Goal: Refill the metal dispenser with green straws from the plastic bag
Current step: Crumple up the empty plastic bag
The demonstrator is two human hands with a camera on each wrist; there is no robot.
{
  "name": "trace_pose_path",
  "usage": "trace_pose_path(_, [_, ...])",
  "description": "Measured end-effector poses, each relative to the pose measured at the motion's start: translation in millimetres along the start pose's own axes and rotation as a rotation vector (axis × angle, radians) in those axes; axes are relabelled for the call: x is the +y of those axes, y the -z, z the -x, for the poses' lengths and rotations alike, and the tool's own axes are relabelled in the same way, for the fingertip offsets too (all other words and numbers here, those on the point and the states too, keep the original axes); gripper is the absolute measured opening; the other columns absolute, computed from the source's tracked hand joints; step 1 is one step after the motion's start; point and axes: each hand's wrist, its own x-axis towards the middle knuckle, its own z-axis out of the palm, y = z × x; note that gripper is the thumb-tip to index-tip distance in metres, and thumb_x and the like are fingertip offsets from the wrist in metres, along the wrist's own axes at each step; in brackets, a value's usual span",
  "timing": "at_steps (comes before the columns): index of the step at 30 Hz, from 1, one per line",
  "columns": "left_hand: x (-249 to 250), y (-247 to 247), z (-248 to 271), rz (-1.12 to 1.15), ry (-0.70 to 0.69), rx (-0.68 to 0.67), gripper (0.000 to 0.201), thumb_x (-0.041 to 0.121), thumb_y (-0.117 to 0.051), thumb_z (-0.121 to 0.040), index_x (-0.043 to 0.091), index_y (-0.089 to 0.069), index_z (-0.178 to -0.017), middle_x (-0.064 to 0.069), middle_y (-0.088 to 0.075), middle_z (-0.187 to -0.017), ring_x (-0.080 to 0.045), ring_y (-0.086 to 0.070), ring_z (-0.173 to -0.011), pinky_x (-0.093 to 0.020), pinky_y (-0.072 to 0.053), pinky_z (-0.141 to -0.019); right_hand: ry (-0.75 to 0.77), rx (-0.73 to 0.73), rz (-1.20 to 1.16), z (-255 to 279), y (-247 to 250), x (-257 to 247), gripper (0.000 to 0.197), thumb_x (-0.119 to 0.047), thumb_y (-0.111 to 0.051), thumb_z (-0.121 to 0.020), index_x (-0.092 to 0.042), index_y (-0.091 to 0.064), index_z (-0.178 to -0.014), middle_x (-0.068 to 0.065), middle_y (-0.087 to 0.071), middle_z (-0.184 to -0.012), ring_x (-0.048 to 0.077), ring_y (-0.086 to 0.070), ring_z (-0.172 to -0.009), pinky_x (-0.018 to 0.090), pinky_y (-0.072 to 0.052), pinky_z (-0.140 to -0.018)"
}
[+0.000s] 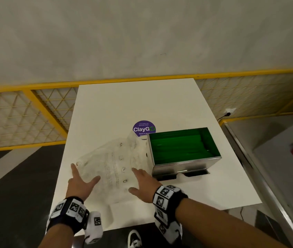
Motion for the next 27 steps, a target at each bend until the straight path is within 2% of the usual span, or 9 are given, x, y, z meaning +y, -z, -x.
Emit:
trace_pose_path(4, [-7.3,-11.7,0.1,0.185,-0.057,-0.151,0.092,0.019,-0.068,-0.085,0.024,-0.005,-0.151,-0.008,-0.026,-0.155,-0.030,-0.035,-0.137,-0.044,-0.032,-0.111,-0.194,-0.027,-0.319,-26.7,-23.5,-4.0,0.113,-0.058,-0.062,-0.081,-0.025,0.023,-0.147,0.006,0.007,-0.161,0.026,-0.011,-0.147,0.041,-0.018,-0.119])
trace_pose_path(8, [-6.0,-22.8,21.4,0.486,-0.068,-0.384,0.063,0.020,-0.064,-0.085,0.038,-0.035,-0.138,-0.003,-0.054,-0.134,-0.031,-0.055,-0.117,-0.046,-0.050,-0.088,-0.132,0.030,-0.572,-33.3,-39.0,-11.2,0.125,-0.050,-0.077,-0.068,-0.022,0.013,-0.150,0.000,-0.026,-0.155,0.022,-0.030,-0.142,0.033,-0.029,-0.114])
trace_pose_path(11, [4.3,-29.2,45.7,0.696,-0.008,-0.506,0.052,0.035,-0.061,-0.087,0.041,-0.038,-0.133,0.005,-0.062,-0.122,-0.027,-0.061,-0.109,-0.046,-0.052,-0.082,0.069,0.125,-0.524,-24.4,-40.8,-30.0,0.076,-0.015,-0.073,-0.077,-0.013,-0.034,-0.141,0.005,-0.049,-0.138,0.022,-0.046,-0.129,0.031,-0.039,-0.104])
trace_pose_path(14, [15.6,-35.1,58.5,0.771,-0.070,-0.467,0.059,0.049,-0.078,-0.066,0.026,-0.051,-0.114,-0.002,-0.068,-0.092,-0.022,-0.065,-0.083,-0.039,-0.053,-0.068,0.262,0.208,-0.340,-8.3,-34.5,-50.3,0.043,-0.002,-0.057,-0.083,-0.006,-0.054,-0.125,0.017,-0.059,-0.125,0.031,-0.055,-0.117,0.036,-0.045,-0.098])
trace_pose_path(16, [26.8,-36.7,65.7,0.758,-0.128,-0.401,0.044,0.033,-0.080,-0.070,0.016,-0.054,-0.101,-0.009,-0.065,-0.080,-0.018,-0.063,-0.064,-0.033,-0.052,-0.055,0.369,0.240,-0.305,4.5,-27.6,-56.0,0.037,0.001,-0.054,-0.087,0.001,-0.058,-0.123,0.021,-0.060,-0.124,0.033,-0.055,-0.116,0.029,-0.041,-0.098])
trace_pose_path(18, [39.2,-36.5,73.3,0.785,-0.178,-0.337,0.021,0.005,-0.068,-0.082,0.012,-0.057,-0.098,-0.012,-0.069,-0.085,-0.020,-0.068,-0.067,-0.031,-0.053,-0.056,0.440,0.267,-0.279,18.0,-18.3,-51.0,0.037,0.003,-0.056,-0.084,0.004,-0.059,-0.121,0.023,-0.059,-0.126,0.033,-0.053,-0.119,0.017,-0.032,-0.096])
trace_pose_path(20, [51.5,-33.4,78.7,0.859,-0.212,-0.276,0.024,-0.008,-0.057,-0.084,0.008,-0.061,-0.101,-0.016,-0.071,-0.093,-0.028,-0.070,-0.080,-0.033,-0.055,-0.064,0.464,0.347,-0.221,35.6,-11.9,-36.5,0.046,-0.005,-0.061,-0.082,-0.004,-0.054,-0.128,0.015,-0.050,-0.132,0.027,-0.045,-0.124,0.012,-0.025,-0.100])
trace_pose_path(24, [71.8,-22.0,97.4,1.069,-0.237,-0.258,0.027,-0.009,-0.054,-0.084,0.001,-0.062,-0.108,-0.016,-0.069,-0.089,-0.023,-0.069,-0.069,-0.033,-0.057,-0.060,0.542,0.744,-0.119,63.8,-11.0,9.6,0.081,-0.041,-0.068,-0.072,-0.047,-0.023,-0.139,-0.009,-0.012,-0.146,0.012,-0.016,-0.138,0.036,-0.028,-0.113])
trace_pose_path(27, [81.5,-33.3,125.5,0.920,-0.302,-0.420,0.027,0.003,-0.058,-0.085,-0.001,-0.060,-0.111,-0.016,-0.070,-0.094,-0.031,-0.068,-0.089,-0.036,-0.058,-0.071,0.593,0.698,-0.140,81.3,3.8,21.2,0.121,-0.042,-0.078,-0.069,-0.059,0.021,-0.136,-0.012,0.026,-0.153,0.002,0.018,-0.143,0.015,-0.011,-0.114])
